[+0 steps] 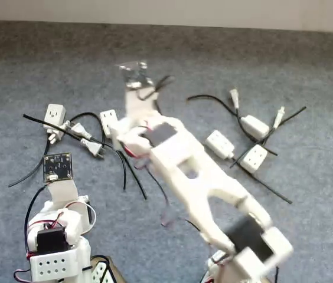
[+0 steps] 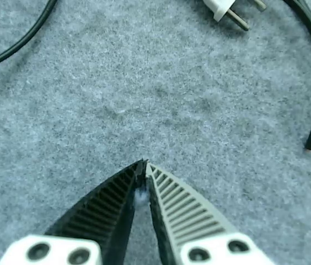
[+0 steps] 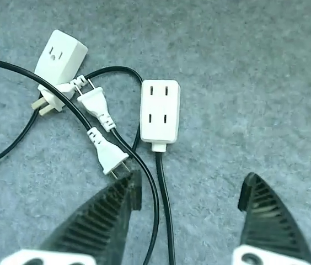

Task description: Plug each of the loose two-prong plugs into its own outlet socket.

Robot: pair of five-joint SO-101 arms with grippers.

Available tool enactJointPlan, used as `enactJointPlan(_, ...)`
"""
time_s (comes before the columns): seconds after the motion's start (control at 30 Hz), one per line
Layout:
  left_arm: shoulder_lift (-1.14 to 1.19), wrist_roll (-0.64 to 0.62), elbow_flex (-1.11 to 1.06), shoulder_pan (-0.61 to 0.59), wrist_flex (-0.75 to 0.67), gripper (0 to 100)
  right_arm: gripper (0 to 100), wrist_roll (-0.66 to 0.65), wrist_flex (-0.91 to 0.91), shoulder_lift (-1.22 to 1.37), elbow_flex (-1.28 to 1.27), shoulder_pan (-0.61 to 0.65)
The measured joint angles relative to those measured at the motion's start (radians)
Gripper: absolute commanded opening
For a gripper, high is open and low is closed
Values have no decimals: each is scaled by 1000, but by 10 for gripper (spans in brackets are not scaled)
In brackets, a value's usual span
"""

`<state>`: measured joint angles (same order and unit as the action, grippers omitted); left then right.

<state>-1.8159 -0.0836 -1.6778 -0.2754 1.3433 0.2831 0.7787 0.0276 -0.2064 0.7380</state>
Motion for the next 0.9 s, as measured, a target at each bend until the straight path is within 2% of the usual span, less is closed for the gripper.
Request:
enactJointPlan(0.3, 0, 0, 0, 0, 0, 6, 282, 0, 0, 361, 330, 97)
enactJointPlan(0.5, 0, 0, 0, 0, 0, 6, 282, 0, 9, 560, 505, 80)
enactJointPlan(0.77, 0, 0, 0, 0, 0, 6, 281, 0, 114, 813, 795, 18)
enactJointPlan(0.9, 0, 0, 0, 0, 0, 6, 188, 0, 204, 905, 957, 14)
